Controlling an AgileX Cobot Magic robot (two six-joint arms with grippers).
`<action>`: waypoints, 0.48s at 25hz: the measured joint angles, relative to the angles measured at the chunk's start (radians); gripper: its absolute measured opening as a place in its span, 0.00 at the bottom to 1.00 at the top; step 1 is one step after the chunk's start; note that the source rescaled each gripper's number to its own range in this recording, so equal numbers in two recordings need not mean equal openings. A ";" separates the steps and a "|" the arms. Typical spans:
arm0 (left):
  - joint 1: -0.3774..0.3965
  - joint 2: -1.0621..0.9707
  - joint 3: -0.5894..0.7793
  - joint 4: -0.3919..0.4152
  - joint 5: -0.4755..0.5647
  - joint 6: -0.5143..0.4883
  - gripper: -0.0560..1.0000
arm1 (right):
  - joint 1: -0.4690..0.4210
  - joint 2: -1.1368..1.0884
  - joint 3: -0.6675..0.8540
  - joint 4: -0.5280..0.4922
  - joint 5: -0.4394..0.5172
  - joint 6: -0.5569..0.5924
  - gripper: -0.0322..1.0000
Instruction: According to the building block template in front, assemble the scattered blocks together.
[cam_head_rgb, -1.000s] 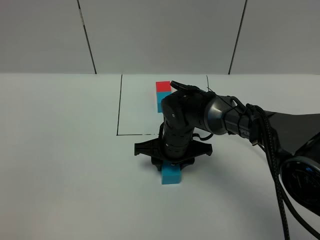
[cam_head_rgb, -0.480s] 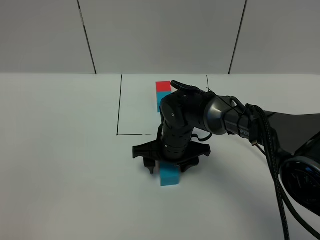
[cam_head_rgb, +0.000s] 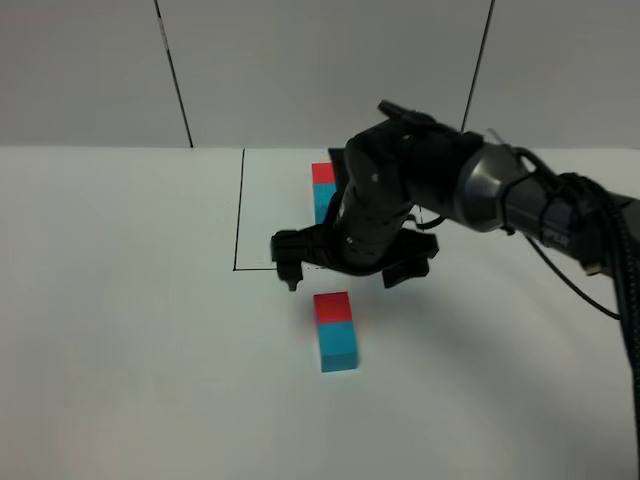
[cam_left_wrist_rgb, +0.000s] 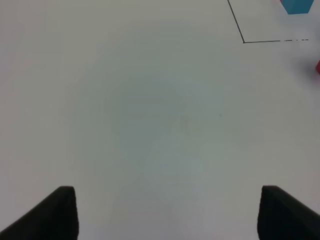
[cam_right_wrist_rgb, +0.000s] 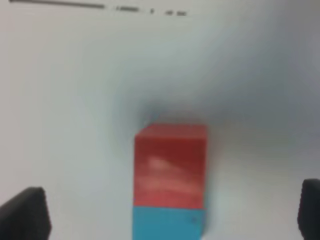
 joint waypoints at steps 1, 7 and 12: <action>0.000 0.000 0.000 0.000 0.000 0.000 0.64 | -0.030 -0.022 0.001 -0.029 0.004 -0.005 1.00; 0.000 0.000 0.000 0.000 0.000 0.000 0.64 | -0.259 -0.150 0.143 -0.215 0.012 -0.010 1.00; 0.000 0.000 0.000 0.000 0.000 0.000 0.64 | -0.403 -0.361 0.375 -0.309 -0.054 -0.065 1.00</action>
